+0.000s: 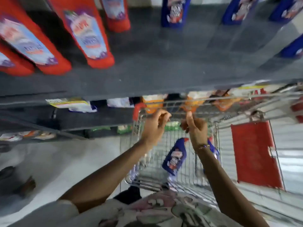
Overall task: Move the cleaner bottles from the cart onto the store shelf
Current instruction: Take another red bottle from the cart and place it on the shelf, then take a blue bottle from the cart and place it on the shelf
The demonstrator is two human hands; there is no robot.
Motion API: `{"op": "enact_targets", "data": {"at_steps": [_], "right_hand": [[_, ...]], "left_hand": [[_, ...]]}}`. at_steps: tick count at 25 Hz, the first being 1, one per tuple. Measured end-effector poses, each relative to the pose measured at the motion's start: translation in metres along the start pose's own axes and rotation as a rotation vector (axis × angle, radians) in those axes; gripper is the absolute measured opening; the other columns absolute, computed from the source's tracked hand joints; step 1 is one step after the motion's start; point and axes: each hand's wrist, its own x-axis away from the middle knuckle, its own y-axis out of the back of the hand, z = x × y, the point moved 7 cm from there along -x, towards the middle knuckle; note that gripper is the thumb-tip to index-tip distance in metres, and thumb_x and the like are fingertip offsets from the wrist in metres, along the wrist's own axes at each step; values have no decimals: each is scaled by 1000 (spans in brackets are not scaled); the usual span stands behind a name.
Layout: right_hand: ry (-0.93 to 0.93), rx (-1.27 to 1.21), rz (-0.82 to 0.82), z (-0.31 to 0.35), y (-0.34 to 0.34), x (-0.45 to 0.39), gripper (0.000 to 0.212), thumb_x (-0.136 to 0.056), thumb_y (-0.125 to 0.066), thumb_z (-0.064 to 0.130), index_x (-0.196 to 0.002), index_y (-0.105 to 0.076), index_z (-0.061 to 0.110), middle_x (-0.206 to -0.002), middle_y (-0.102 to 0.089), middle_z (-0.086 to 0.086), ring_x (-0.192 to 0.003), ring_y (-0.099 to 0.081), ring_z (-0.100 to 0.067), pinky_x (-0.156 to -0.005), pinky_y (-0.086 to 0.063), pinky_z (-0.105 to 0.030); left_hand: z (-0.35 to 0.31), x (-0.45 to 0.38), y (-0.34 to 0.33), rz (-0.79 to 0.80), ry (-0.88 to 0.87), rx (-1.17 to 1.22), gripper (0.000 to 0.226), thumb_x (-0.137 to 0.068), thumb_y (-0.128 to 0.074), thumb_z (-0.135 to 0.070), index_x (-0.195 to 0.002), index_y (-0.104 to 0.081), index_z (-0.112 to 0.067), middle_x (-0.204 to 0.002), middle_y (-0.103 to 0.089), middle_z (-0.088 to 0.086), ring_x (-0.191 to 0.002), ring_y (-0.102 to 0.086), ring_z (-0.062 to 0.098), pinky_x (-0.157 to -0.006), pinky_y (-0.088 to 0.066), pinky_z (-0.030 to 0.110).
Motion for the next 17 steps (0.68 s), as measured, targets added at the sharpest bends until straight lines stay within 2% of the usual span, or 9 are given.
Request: {"op": "enact_targets", "data": {"at_steps": [2,4,5,6,8,10,11,13,17], "right_hand": [[-270,98,-38,-92,44,-8,36,-93,-48,24,-70,-63,1,-53,-61,-2,-46,-54,-9,-46,-43,-18],[-606,127,-30,-189,80,-13,20,-89,-51,14,-92,-65,-1,-58,-64,3,-47,-59,-7,-46,-48,-18],[-743,90,-15,-226,91,-11,22,-87,-51,9,-103,-61,-3,-65,-63,2,-52,-60,-6,-48,-50,-17],[-859,44,8,-257,95,-6,24,-87,-47,8,-106,-59,-1,-72,-61,1,-58,-61,-7,-50,-50,-17],[-1032,-23,105,-292,92,7,18,-91,-39,8,-88,-56,6,-62,-62,2,-54,-60,-7,-45,-48,-19],[-1102,41,256,-314,80,17,11,-89,-46,7,-82,-53,11,-52,-62,6,-39,-57,-2,-36,-47,-17],[-1082,81,303,-318,73,19,2,-87,-52,10,-86,-54,11,-58,-61,5,-39,-58,-3,-38,-48,-16],[-1034,154,280,-330,69,16,9,-87,-56,17,-87,-54,8,-67,-54,-1,-49,-56,-14,-43,-48,-22],[-1031,-11,258,-335,59,14,16,-92,-49,14,-94,-57,0,-90,-51,-12,-63,-48,-13,-51,-47,-22]], "left_hand": [[53,9,-65,209,192,-111,20,-93,-49,-19,-98,-61,-4,-90,-70,11,-82,-66,21,-71,-49,21],[108,24,-122,403,393,-268,22,-93,-46,-15,-104,-56,1,-96,-65,14,-90,-62,26,-77,-52,36],[135,33,-141,482,476,-314,23,-93,-43,-12,-104,-54,4,-94,-62,14,-90,-61,26,-75,-52,37],[156,42,-155,534,561,-327,23,-93,-41,-12,-101,-53,6,-93,-60,16,-89,-61,27,-70,-50,36],[192,56,-180,586,634,-371,26,-94,-41,-16,-93,-54,7,-92,-62,23,-88,-62,35,-63,-44,36],[216,65,-195,588,664,-437,26,-93,-45,-16,-95,-55,8,-95,-62,28,-90,-61,39,-64,-37,35],[220,68,-196,569,685,-436,26,-93,-47,-15,-100,-54,9,-98,-62,28,-92,-61,37,-65,-36,34],[228,69,-200,550,723,-421,28,-92,-50,-15,-106,-55,8,-98,-62,26,-91,-60,34,-69,-40,35],[229,70,-195,547,883,-222,18,-89,-56,-20,-81,-59,-5,-74,-56,12,-71,-52,23,-61,-36,30]]}}
